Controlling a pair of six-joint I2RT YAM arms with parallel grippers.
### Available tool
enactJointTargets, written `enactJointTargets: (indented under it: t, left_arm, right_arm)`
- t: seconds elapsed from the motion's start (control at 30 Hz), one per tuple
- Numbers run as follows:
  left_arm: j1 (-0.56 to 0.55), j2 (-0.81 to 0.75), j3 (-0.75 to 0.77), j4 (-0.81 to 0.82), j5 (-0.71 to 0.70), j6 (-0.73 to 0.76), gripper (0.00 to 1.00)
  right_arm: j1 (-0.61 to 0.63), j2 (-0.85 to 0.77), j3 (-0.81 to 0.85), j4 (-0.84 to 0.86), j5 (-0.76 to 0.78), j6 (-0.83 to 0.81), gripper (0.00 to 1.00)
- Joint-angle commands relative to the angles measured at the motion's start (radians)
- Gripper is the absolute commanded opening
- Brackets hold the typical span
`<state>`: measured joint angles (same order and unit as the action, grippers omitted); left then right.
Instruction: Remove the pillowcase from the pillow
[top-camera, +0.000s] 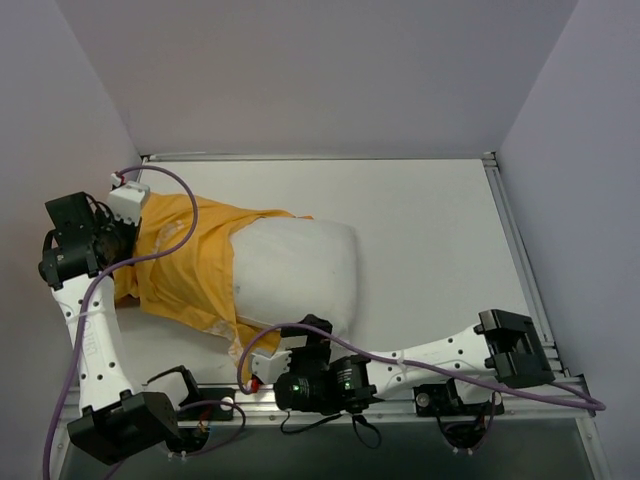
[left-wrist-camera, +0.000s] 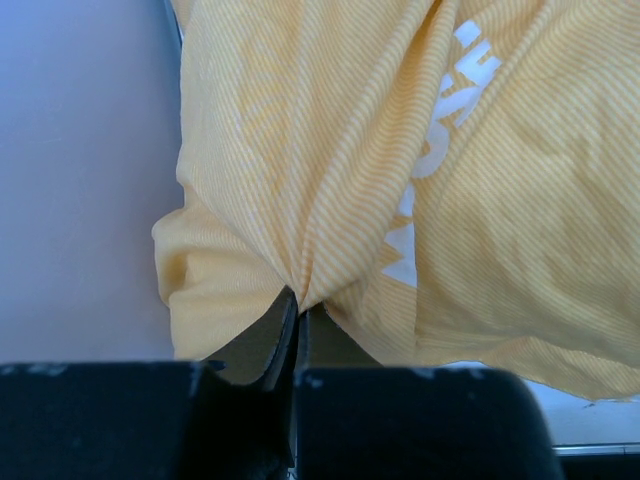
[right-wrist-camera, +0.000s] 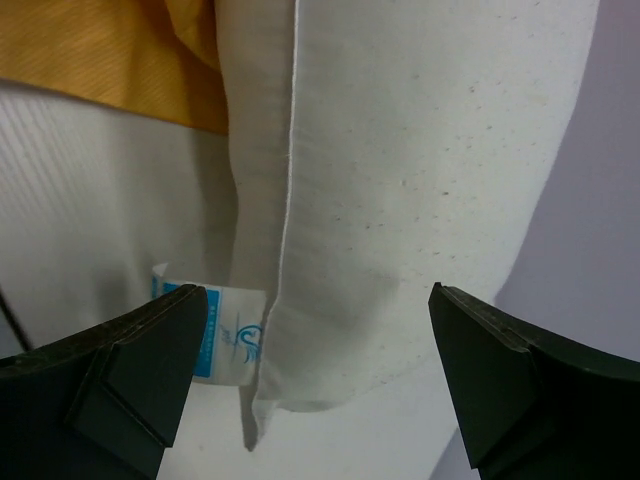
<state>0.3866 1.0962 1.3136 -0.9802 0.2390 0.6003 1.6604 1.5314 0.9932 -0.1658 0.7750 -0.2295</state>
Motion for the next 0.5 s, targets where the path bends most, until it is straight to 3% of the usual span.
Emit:
enactJointTargets:
  t: [0.0,0.2,0.47]
  left_arm:
    - [-0.011,-0.007,0.047,0.049,0.028,-0.023,0.02]
    - [-0.012,0.008,0.038,0.061,0.034,-0.033,0.02]
    - [-0.014,0.027,0.039,0.071,0.029,-0.019,0.02]
  right_arm:
    - [-0.013,0.007,0.016,0.150,0.133,-0.227,1.00]
    - [-0.021,0.229,0.051,0.275,0.191,-0.324,1.00]
    - [-0.197,0.412,0.101,0.364,0.405,-0.370,1.00]
